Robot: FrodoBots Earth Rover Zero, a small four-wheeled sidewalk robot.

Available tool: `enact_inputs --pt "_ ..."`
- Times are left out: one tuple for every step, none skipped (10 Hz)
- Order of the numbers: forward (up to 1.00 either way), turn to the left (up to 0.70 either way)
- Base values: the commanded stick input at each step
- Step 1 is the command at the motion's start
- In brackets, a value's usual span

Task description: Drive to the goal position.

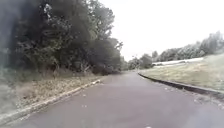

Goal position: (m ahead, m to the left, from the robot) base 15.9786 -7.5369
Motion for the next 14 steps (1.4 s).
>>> enact_inputs --pt "0.45 0.00" --pt "0.45 0.00" --pt "0.45 0.00" --pt "0.45 0.00" --pt "0.45 0.00" --pt "0.45 0.00" --pt "0.45 0.00" --pt "0.45 0.00" --pt "0.45 0.00" --pt "0.45 0.00" --pt "0.45 0.00" --pt "0.45 -0.26" --pt "0.45 -0.25" --pt "0.45 0.00"
